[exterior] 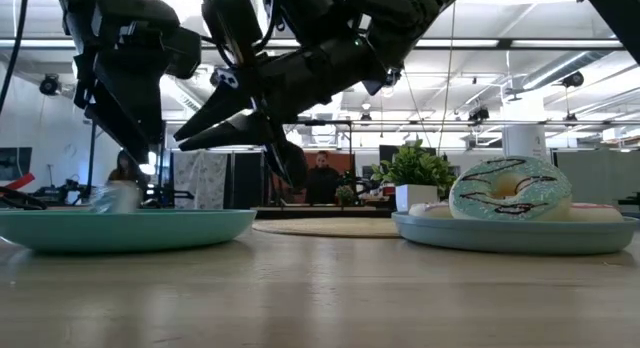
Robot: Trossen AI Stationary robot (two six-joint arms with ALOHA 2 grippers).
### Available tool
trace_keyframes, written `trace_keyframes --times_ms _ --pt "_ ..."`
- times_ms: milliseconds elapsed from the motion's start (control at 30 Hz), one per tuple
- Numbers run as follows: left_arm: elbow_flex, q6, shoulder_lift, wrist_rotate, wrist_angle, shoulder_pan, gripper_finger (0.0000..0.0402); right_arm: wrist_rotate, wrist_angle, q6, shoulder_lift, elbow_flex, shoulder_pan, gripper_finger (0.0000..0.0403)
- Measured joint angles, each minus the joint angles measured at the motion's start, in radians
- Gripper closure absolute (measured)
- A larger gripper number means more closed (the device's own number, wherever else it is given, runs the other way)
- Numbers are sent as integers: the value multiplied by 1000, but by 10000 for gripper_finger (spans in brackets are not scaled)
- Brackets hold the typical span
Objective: Pick & Place donuts
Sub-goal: Put the small blue donut on the blue plate
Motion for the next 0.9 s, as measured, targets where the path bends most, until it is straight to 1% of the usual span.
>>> trace_keyframes --times_ms 200,367,467,567,633,700,900 --pt "0 -1 0 11 -23 -5 179 0 -2 -4 -2 0 3 374" --pt "0 -7 0 10 -37 -24 179 3 -15 -58 -37 -2 4 374" --pt "0 -9 0 51 -38 -66 179 3 -46 -102 -69 -2 4 374" --pt "0 -5 3 102 -46 -142 179 3 -106 -147 -99 -1 6 374" --pt "0 -5 17 96 -69 -188 179 13 -150 -174 -116 -1 6 374" --pt "-2 -6 37 83 -98 -209 179 26 -179 -192 -130 -1 6 374" --pt "-18 -58 78 35 -109 -185 179 29 -184 -195 -134 -1 6 374"
